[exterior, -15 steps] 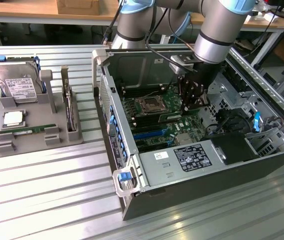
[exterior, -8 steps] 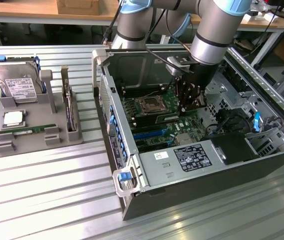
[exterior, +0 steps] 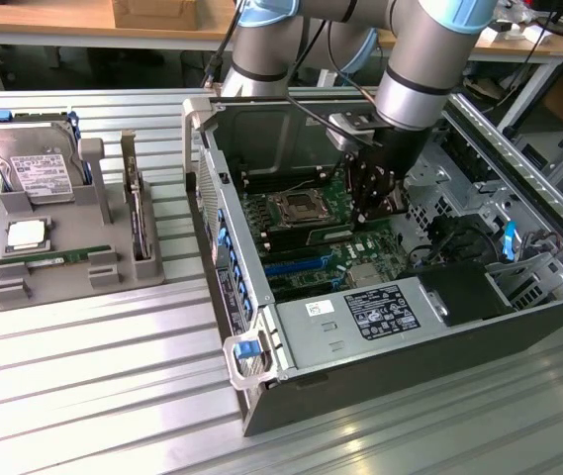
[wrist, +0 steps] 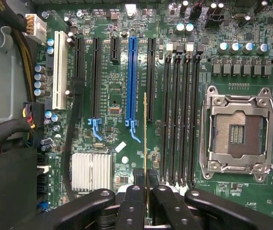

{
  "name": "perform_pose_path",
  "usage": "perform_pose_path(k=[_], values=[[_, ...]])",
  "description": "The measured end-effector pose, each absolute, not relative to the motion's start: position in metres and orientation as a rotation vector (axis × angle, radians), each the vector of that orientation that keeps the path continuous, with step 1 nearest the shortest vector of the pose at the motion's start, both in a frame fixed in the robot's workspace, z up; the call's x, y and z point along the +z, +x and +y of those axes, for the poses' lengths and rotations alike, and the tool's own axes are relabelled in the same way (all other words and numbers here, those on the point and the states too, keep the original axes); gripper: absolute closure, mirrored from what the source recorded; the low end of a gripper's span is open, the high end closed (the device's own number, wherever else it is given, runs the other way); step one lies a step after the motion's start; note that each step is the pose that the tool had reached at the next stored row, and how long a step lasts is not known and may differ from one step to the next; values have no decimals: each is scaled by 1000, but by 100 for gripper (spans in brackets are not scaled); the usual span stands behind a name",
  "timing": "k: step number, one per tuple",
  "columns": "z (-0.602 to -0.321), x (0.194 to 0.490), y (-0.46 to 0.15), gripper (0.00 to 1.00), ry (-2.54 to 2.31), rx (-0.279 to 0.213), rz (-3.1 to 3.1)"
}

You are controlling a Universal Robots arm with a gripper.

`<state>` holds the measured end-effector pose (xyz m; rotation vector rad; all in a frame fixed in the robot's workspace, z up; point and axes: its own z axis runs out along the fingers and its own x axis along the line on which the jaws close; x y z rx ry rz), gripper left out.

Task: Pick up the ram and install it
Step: 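Insert the ram into the slot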

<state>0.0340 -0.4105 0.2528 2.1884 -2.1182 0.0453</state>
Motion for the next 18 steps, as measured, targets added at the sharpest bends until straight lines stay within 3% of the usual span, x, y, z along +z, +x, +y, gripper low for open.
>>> perform_pose_path(k=[18], values=[[-394, 245, -6, 87, 2139, 43, -2166]])
